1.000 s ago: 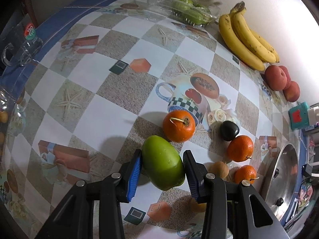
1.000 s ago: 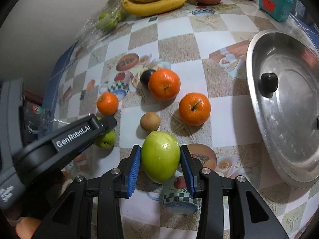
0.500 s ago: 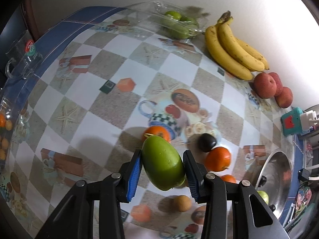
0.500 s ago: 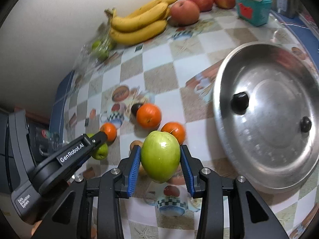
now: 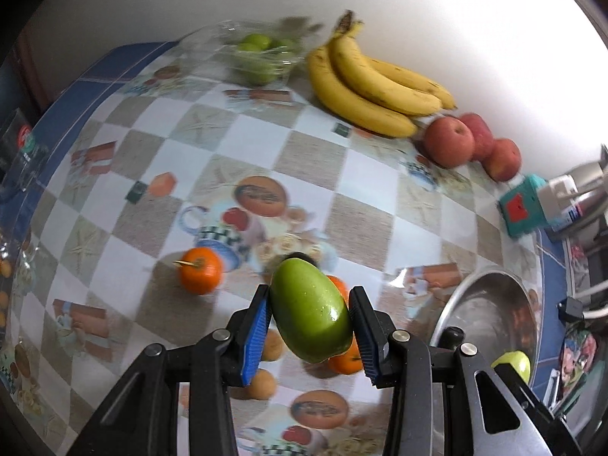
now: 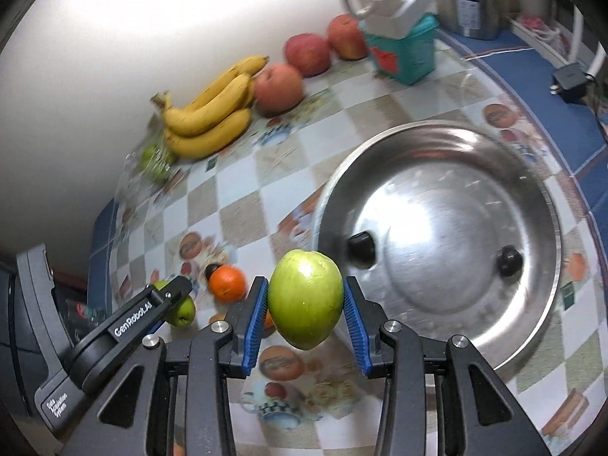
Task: Organize fruits
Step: 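Lift the green apple with the right gripper and carry it over the basin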
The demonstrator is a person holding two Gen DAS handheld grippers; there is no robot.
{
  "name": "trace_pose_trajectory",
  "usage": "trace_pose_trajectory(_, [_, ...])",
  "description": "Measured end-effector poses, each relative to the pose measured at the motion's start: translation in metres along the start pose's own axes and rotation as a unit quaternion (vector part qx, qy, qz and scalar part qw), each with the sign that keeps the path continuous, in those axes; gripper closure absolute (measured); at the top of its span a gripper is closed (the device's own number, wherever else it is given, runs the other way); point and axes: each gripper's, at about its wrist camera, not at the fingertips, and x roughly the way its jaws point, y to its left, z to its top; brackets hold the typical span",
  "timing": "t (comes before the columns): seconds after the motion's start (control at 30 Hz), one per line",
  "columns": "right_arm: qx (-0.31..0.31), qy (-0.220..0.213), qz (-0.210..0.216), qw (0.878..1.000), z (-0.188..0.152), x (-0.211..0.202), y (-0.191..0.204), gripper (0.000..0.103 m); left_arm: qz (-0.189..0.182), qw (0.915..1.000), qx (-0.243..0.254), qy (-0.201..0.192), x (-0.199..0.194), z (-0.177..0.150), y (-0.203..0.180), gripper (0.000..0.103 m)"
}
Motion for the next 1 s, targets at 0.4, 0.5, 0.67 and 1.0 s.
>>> trace_pose_trajectory(0.4, [0.077,-0.011,-0.028,0.997,0.017,-0.005,-0.068,0.062,-0.029,0.9941,0.104,-0.010,-0.011,-0.027,-0.071,0.059])
trace_pose_trajectory(0.5, [0.093,-0.018,-0.037,0.995,0.022,-0.009,-0.086,0.062,-0.044,0.9899,0.135,-0.005,-0.011,-0.037,-0.091,0.059])
trace_pose_trajectory(0.67, [0.093,-0.031,-0.057,0.994,0.031,-0.015,-0.104,0.062,-0.060,0.9829,0.174,0.006,-0.006,-0.058,-0.116,0.059])
trace_pose_trajectory(1.0, [0.081,-0.015,-0.057,0.995,0.031,0.002,-0.110,0.061,-0.055,0.9743,0.217,0.023,0.014,-0.084,-0.140,0.058])
